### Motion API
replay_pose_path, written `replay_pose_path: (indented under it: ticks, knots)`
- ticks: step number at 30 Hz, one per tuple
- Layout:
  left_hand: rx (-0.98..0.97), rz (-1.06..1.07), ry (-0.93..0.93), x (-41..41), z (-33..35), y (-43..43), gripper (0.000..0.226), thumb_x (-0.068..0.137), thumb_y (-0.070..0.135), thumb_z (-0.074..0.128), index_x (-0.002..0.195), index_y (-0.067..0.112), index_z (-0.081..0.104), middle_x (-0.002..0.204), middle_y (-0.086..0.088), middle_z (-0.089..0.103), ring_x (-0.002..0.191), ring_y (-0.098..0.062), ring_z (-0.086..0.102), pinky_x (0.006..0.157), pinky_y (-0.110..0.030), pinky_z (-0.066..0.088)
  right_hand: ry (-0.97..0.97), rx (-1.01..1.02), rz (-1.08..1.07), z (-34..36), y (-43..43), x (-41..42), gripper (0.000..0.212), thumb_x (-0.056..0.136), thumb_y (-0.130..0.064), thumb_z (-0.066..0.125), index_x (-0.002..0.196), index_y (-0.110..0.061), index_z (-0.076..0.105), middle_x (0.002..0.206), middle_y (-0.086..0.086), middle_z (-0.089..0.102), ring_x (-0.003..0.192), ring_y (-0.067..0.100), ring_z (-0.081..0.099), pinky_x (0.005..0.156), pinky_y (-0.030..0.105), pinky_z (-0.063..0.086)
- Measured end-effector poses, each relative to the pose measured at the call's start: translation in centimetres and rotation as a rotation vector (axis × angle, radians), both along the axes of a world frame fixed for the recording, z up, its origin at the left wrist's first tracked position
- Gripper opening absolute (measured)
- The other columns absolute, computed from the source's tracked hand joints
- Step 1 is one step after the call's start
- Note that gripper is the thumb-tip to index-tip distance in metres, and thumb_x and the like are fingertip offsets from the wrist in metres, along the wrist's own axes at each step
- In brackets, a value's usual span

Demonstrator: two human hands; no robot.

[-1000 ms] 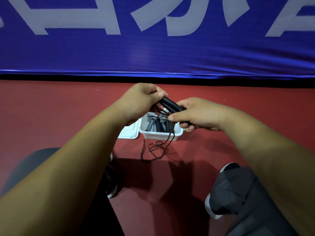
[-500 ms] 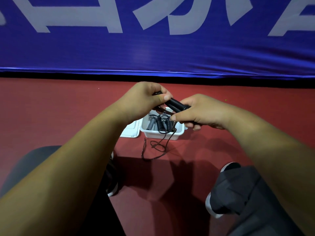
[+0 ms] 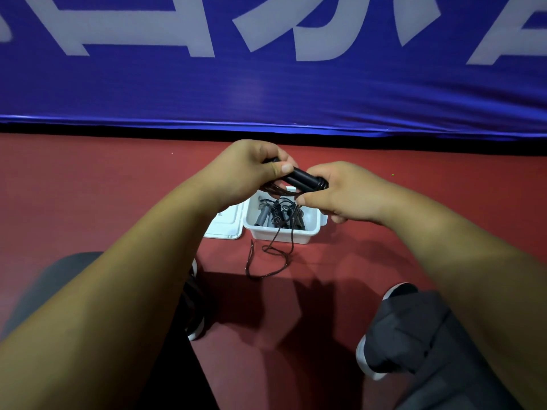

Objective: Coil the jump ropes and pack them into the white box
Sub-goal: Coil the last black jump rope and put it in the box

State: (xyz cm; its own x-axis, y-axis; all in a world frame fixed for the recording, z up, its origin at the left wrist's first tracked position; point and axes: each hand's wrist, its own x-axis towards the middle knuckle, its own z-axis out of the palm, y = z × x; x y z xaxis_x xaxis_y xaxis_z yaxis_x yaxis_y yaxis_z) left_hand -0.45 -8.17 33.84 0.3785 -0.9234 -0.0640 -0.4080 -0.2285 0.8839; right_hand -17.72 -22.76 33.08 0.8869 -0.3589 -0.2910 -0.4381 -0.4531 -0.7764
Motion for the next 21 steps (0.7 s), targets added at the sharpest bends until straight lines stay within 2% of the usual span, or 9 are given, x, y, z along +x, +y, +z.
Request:
replay_pose_path:
  ticks: [4,7,10,12,13,15,16,18,21]
  knots:
    - [-0.012,-0.013,-0.006,0.2,0.1,-0.1,0.015,0.104,0.013,0.063,0.103,0.016,0.078,0.076,0.008,0.072,0.076,-0.012,0.068,0.085,-0.039,0.061,0.019,0.214,-0.017,0.5,-0.1,-0.3,0.015,0.097,-0.02,0.077,0.093,-0.014,0.064,0.061,0.002,0.048,0.05,0.014,0.041,0.046,0.028,0.037]
    - [-0.028,-0.018,0.071,-0.4,0.1,-0.1,0.019,0.108,0.018,0.059,0.107,0.011,0.077,0.08,0.004,0.073,0.075,-0.011,0.067,0.079,-0.032,0.058,0.03,0.181,0.003,0.7,-0.1,-0.4,0.015,0.097,-0.024,0.078,0.093,-0.017,0.066,0.06,0.0,0.053,0.052,0.015,0.045,0.05,0.03,0.04]
    - [-0.069,0.091,0.381,-0.6,0.3,-0.6,0.054,0.111,0.047,0.042,0.115,0.003,0.073,0.089,-0.012,0.075,0.077,-0.017,0.072,0.076,-0.03,0.059,-0.005,0.248,-0.04,0.9,-0.3,-0.4,0.011,0.098,-0.023,0.077,0.095,-0.017,0.067,0.061,-0.004,0.053,0.054,0.013,0.045,0.048,0.028,0.038]
    - [-0.034,0.134,0.643,0.4,-0.3,-0.9,0.081,0.108,0.065,0.028,0.125,-0.003,0.068,0.112,-0.026,0.073,0.102,-0.033,0.075,0.09,-0.042,0.06,-0.07,0.428,-0.096,1.0,-0.7,-0.5,0.01,0.099,-0.014,0.075,0.098,-0.013,0.065,0.067,-0.001,0.049,0.052,0.011,0.037,0.045,0.026,0.027]
    - [0.015,0.15,0.711,0.8,-0.7,-1.1,0.08,0.109,0.062,0.025,0.131,-0.004,0.065,0.122,-0.027,0.071,0.114,-0.041,0.071,0.093,-0.045,0.057,-0.098,0.489,-0.118,1.1,-0.9,-0.6,0.011,0.099,-0.011,0.074,0.1,-0.009,0.064,0.07,0.002,0.049,0.052,0.011,0.034,0.044,0.025,0.024]
    - [0.115,0.119,0.645,0.8,-1.9,-1.2,0.046,0.11,0.028,0.038,0.137,0.0,0.061,0.128,-0.014,0.072,0.122,-0.044,0.065,0.09,-0.04,0.054,-0.138,0.54,-0.144,1.3,-1.3,-0.6,0.017,0.099,-0.01,0.073,0.109,-0.001,0.062,0.076,0.005,0.052,0.051,0.009,0.033,0.042,0.023,0.022]
    - [0.157,0.041,0.56,0.5,-2.4,-1.2,0.039,0.103,0.01,0.044,0.138,0.005,0.061,0.13,-0.004,0.073,0.122,-0.036,0.065,0.09,-0.035,0.052,-0.149,0.556,-0.149,1.4,-1.4,-0.7,0.02,0.099,-0.01,0.073,0.113,0.002,0.062,0.078,0.006,0.053,0.051,0.009,0.033,0.042,0.022,0.022]
    - [0.153,-0.176,0.46,-0.4,-3.0,-1.1,0.054,0.094,-0.012,0.047,0.14,0.013,0.059,0.133,0.007,0.071,0.129,-0.016,0.059,0.097,-0.027,0.047,-0.164,0.581,-0.151,1.7,-1.5,-0.8,0.017,0.101,-0.008,0.069,0.112,0.002,0.063,0.082,0.008,0.055,0.051,0.009,0.032,0.042,0.022,0.02]
    - [0.16,-0.36,0.394,-1.0,-2.9,-0.9,0.044,0.104,-0.004,0.055,0.144,0.012,0.06,0.138,0.003,0.07,0.14,-0.014,0.056,0.116,-0.027,0.042,-0.169,0.591,-0.146,2.0,-1.7,-0.9,0.019,0.102,-0.01,0.068,0.116,0.003,0.063,0.083,0.009,0.057,0.053,0.009,0.031,0.043,0.022,0.02]
